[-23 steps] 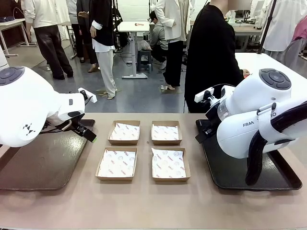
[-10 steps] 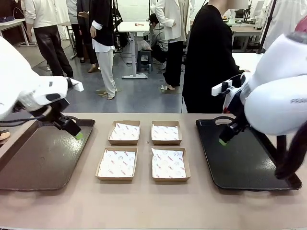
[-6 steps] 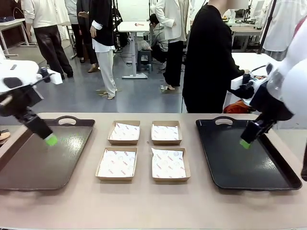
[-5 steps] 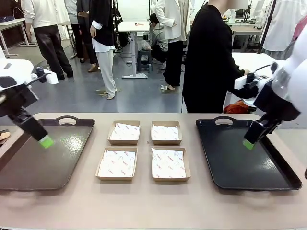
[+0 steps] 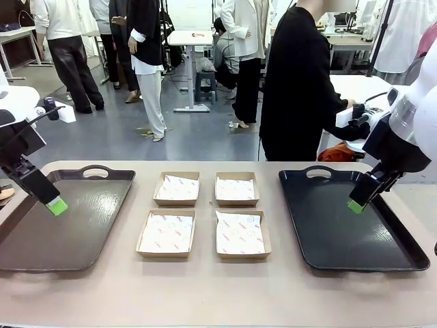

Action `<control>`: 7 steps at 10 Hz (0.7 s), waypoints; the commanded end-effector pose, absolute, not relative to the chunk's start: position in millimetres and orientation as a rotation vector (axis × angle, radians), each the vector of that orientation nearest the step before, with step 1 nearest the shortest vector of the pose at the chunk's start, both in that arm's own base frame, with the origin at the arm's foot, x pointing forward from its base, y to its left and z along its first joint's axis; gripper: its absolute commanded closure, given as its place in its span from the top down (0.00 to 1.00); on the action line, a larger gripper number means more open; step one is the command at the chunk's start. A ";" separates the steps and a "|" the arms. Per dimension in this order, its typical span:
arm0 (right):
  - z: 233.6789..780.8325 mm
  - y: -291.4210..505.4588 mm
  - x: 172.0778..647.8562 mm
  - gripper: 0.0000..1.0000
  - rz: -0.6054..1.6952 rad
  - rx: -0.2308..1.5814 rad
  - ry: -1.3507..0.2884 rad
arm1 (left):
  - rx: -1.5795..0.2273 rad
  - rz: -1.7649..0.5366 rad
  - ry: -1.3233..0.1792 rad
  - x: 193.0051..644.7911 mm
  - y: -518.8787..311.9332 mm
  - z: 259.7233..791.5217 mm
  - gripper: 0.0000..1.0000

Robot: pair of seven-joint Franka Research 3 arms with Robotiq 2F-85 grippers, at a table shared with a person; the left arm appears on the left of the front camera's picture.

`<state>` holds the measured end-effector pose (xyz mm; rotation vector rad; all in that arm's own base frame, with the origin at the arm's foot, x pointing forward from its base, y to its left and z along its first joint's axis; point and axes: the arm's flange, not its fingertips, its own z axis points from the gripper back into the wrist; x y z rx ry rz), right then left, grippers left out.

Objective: Individually package the donuts and arrange them on the tray.
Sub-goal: Pick up one Paper togo box.

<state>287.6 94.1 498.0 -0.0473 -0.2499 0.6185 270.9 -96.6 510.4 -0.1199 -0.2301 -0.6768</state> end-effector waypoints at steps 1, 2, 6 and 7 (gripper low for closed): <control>498.3 93.8 287.4 1.00 0.618 -0.047 -0.251 | -0.122 -0.675 -0.230 271.2 -95.7 510.3 1.00; 494.8 75.6 305.3 1.00 0.514 0.174 -0.179 | -0.328 -0.624 -0.160 290.0 -87.2 509.6 1.00; 460.9 -19.9 337.5 1.00 0.180 0.836 -0.029 | -0.916 -0.365 -0.037 345.2 -45.8 479.5 1.00; 449.7 -42.1 338.6 1.00 0.135 0.986 -0.020 | -1.042 -0.279 -0.051 351.1 -27.2 468.7 1.00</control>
